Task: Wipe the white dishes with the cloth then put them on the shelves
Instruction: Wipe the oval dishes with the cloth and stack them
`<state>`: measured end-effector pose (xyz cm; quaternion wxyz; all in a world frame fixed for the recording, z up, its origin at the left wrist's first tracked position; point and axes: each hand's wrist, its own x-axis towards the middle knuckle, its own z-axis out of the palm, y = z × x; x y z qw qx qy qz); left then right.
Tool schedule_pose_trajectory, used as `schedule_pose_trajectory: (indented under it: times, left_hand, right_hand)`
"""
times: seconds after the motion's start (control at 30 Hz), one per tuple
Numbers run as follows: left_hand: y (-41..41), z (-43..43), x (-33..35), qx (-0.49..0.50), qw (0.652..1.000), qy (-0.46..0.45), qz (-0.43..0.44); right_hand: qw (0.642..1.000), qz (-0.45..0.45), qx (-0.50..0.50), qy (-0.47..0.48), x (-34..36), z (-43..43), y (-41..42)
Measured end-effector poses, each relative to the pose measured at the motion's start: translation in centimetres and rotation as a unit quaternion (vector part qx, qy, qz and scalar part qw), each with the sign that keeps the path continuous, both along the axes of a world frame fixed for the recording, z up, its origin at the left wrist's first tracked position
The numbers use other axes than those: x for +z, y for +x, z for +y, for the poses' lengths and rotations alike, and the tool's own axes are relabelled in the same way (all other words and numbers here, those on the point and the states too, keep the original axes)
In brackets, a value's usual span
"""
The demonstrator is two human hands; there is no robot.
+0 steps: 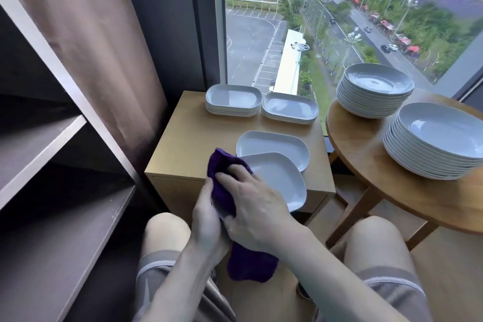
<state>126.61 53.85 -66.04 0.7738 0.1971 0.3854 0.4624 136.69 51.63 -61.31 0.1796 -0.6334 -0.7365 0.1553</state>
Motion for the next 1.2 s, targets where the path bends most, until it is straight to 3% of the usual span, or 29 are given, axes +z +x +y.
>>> schedule_pose_trajectory:
  times: [0.23, 0.4, 0.53, 0.67, 0.87, 1.03, 1.2]
  left_hand:
    - [-0.2, 0.8, 0.5, 0.063, 0.995, -0.072, 0.032]
    - [-0.7, 1.5, 1.1, 0.143, 0.985, -0.042, 0.085]
    - [-0.5, 1.0, 1.0, 0.113, 0.986, -0.012, 0.123]
    - [0.9, 0.1, 1.0, 0.078, 0.988, -0.003, 0.130]
    - [1.1, 0.5, 0.5, 0.088, 0.984, 0.028, 0.152]
    - [0.4, 0.4, -0.5, 0.092, 0.990, -0.050, 0.096]
    - [-0.6, 1.4, 0.1, 0.116, 0.988, -0.048, 0.090]
  right_hand:
    - [0.996, -0.053, 0.042, -0.058, -0.4, -1.6, 0.3]
    - [0.993, -0.050, -0.069, -0.081, -1.0, -1.4, 3.3]
    - [0.980, -0.008, -0.170, -0.108, -1.5, 0.7, 7.0]
    - [0.975, -0.003, -0.209, -0.078, -1.6, 2.1, 7.6]
    - [0.992, -0.030, -0.111, -0.048, -0.3, 1.6, 4.2]
    - [0.997, -0.042, 0.041, -0.049, -0.8, -0.8, -0.1]
    - [0.994, -0.062, 0.054, -0.069, -0.7, -1.4, 0.8]
